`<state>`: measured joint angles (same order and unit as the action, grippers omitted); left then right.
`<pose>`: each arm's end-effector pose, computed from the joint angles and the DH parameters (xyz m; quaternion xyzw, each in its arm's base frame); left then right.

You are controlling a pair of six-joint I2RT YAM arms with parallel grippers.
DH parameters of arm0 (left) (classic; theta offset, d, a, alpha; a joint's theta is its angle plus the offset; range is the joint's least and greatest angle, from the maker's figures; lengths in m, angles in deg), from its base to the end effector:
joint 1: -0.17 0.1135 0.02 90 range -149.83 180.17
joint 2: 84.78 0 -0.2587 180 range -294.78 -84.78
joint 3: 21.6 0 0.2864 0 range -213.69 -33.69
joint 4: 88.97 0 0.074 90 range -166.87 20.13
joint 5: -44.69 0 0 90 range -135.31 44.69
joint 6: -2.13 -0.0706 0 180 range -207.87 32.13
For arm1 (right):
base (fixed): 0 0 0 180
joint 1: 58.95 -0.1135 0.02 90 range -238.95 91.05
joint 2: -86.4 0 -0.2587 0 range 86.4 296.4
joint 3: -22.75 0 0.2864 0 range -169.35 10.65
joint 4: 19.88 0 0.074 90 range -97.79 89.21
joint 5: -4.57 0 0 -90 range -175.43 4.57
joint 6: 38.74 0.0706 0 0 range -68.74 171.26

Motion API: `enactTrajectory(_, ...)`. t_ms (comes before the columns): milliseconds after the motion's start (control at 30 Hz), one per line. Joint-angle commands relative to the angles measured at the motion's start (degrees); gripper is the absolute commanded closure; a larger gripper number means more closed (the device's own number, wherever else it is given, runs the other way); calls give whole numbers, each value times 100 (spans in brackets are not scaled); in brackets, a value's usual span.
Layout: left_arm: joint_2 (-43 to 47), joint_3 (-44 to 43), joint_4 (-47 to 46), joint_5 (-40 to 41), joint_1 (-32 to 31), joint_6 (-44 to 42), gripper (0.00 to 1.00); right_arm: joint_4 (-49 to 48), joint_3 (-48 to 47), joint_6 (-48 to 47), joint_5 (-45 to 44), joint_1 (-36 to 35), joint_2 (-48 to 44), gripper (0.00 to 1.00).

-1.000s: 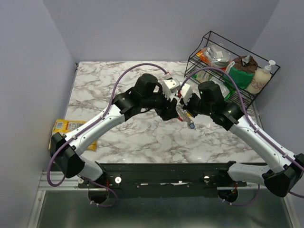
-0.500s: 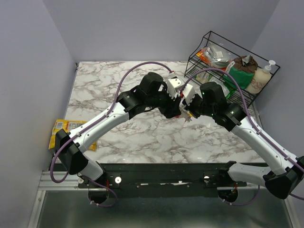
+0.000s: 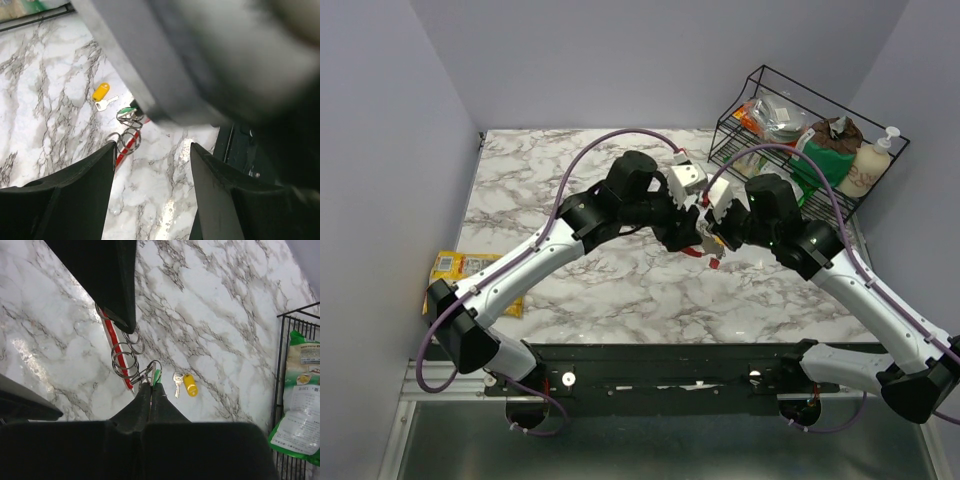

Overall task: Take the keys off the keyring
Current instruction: Remove the key from the keyring.

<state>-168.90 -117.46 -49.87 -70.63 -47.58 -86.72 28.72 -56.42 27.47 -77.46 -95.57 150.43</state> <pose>0.2441 -0.3137 0.3658 0.4343 0.7205 -0.3804 0.3842 0.2375 0.1887 0.3415 -0.4705 0.7428 0.1136 0.4627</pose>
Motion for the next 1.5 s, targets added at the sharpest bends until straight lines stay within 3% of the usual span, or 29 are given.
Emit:
enactTrajectory(0,422,36,-2,-771,169,-141,29,-302,89,103,108,67,-136,99)
enactTrajectory(200,536,211,-274,-1282,652,342,28,-355,203,6,442,67,-330,99)
enactTrajectory(300,615,378,-388,-1221,644,325,28,-329,107,59,171,85,-233,99)
enactTrajectory(933,318,326,-283,677,-77,-80,36,348,-808,735,1181,577,514,99)
enactTrajectory(1467,-157,-122,-134,1556,-587,-334,40,436,-808,850,1647,691,497,99)
